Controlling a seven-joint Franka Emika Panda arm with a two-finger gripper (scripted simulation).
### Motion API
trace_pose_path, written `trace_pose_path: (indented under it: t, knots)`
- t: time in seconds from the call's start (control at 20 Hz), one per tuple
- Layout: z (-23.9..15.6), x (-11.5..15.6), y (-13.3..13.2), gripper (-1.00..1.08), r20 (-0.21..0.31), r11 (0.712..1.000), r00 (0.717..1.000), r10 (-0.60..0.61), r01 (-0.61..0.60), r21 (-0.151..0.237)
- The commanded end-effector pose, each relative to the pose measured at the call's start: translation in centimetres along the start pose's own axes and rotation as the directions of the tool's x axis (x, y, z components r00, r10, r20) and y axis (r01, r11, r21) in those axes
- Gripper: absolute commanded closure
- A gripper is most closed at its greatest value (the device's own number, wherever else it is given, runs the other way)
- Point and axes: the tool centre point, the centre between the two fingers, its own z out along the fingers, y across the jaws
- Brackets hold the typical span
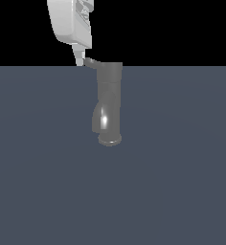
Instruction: Turn on the faucet by rotating a designated handle.
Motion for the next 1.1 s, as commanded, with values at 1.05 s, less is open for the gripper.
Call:
trace_pose_path:
  t: [1.05]
  knots:
    - [0.0, 5.7, 2.9, 1.08, -0.001, 1.000, 1.000, -0.030, 0.030, -0.004]
